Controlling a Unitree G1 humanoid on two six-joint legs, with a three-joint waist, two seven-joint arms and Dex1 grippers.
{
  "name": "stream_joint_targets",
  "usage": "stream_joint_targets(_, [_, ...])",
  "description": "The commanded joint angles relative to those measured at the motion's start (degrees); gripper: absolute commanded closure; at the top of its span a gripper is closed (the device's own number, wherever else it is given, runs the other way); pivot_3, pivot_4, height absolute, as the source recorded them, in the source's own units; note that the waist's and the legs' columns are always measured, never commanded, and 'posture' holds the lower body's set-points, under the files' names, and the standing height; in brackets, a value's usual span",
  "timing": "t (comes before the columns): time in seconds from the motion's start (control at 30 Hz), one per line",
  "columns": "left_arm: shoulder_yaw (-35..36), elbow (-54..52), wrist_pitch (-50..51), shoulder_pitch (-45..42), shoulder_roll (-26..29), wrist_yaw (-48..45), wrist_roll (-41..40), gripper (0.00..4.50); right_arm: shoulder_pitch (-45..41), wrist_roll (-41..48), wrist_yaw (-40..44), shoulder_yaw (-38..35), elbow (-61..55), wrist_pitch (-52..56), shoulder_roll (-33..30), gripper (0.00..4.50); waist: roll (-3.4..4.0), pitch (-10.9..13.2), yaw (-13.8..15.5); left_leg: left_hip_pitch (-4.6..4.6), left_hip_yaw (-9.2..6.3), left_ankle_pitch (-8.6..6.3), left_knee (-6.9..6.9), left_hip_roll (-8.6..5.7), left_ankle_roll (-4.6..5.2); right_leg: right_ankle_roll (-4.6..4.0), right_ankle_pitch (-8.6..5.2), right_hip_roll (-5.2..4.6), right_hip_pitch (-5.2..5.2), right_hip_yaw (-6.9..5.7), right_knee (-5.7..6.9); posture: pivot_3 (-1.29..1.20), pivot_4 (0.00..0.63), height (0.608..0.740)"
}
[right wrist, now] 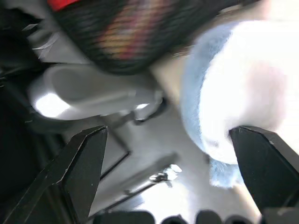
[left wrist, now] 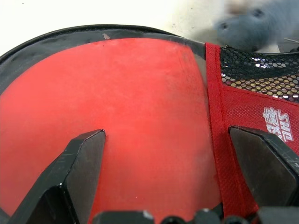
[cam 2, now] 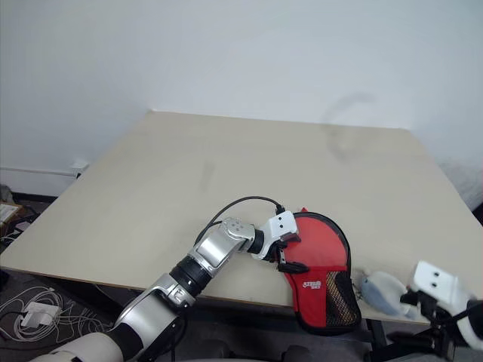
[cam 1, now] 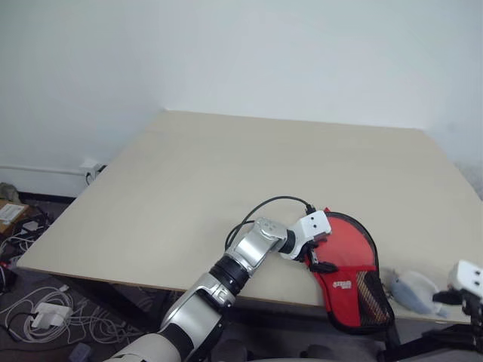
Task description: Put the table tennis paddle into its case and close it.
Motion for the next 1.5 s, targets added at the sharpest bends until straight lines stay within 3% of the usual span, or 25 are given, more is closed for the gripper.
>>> stream_joint_targets(0.03, [-2.8,5.3,2.2,1.8,0.6,-0.7,1.9,0.00,-5.7,2.4,-1.9,-1.1,0.0,1.5,-0.9,0.03,0.01,0.0,0.0,-0.01,-0.02,0.00,-0.01,0.00,0.00,0.00,0.00,0.00,0.00,-0.02,-0.01,0.00,0.000,0.716])
stream_joint_targets(0.47, [-2.5,5.6,1.6,1.4,0.9,-0.1,2.3,0.00,-18.7,-3.0,-15.6,19.1,7.7,-0.9,4.7,0.03,0.05,0.0,-0.1,-0.02,-0.02,0.01,-0.01,0.00,-0.01,-0.03,0.05,-0.05,0.02,-0.01,-0.10,0.00,0.000,0.716])
stream_joint_targets(0.57, [-2.3,5.4,1.7,1.5,1.2,0.1,2.3,0.00,-21.1,-4.1,-18.0,20.5,10.6,-1.6,5.4,0.66,0.09,-0.1,0.0,-0.03,-0.03,0.04,-0.01,-0.05,-0.06,-0.04,0.05,-0.03,0.01,-0.03,-0.14,0.00,0.000,0.716])
stream_joint_targets(0.73, [-1.9,5.3,2.1,1.6,1.3,0.5,2.2,0.00,-20.4,-3.8,-17.1,20.6,12.2,-2.8,3.9,2.42,0.11,-0.1,0.0,-0.04,-0.03,0.13,-0.02,-0.08,-0.22,-0.05,0.06,-0.01,0.02,-0.03,-0.18,0.00,0.000,0.716])
stream_joint_targets(0.87, [-1.8,5.4,2.1,1.6,1.1,0.9,2.1,0.00,-21.1,1.0,-13.7,17.7,12.5,2.0,2.6,3.60,0.12,-0.1,0.0,-0.03,-0.03,0.02,-0.02,-0.08,-0.03,-0.05,0.07,-0.01,0.02,-0.04,-0.19,0.00,0.000,0.716])
stream_joint_targets(0.97, [-1.8,5.5,2.3,1.6,1.0,0.8,2.0,0.00,-17.2,3.6,-9.7,15.1,11.1,4.0,0.4,4.21,0.14,0.0,0.1,-0.06,-0.05,0.02,-0.02,-0.07,-0.03,-0.06,0.07,-0.02,0.02,-0.05,-0.21,0.00,0.000,0.716])
stream_joint_targets(1.17, [-1.8,5.6,2.4,1.8,0.6,0.8,1.8,0.00,-9.4,9.0,-6.7,11.0,7.4,10.2,-0.2,4.30,0.28,0.0,0.7,-0.15,-0.13,-0.02,-0.04,-0.02,0.04,-0.05,0.07,-0.11,0.00,-0.11,-0.33,0.00,0.000,0.716])
stream_joint_targets(1.5, [-2.0,6.4,2.1,1.5,0.4,0.4,1.7,0.00,7.0,7.2,-6.1,7.9,0.2,3.7,3.0,4.31,0.26,0.0,1.7,-0.16,-0.20,-0.06,-0.15,-0.06,0.05,-0.02,0.05,-0.06,0.03,-0.26,-0.44,0.00,0.000,0.716])
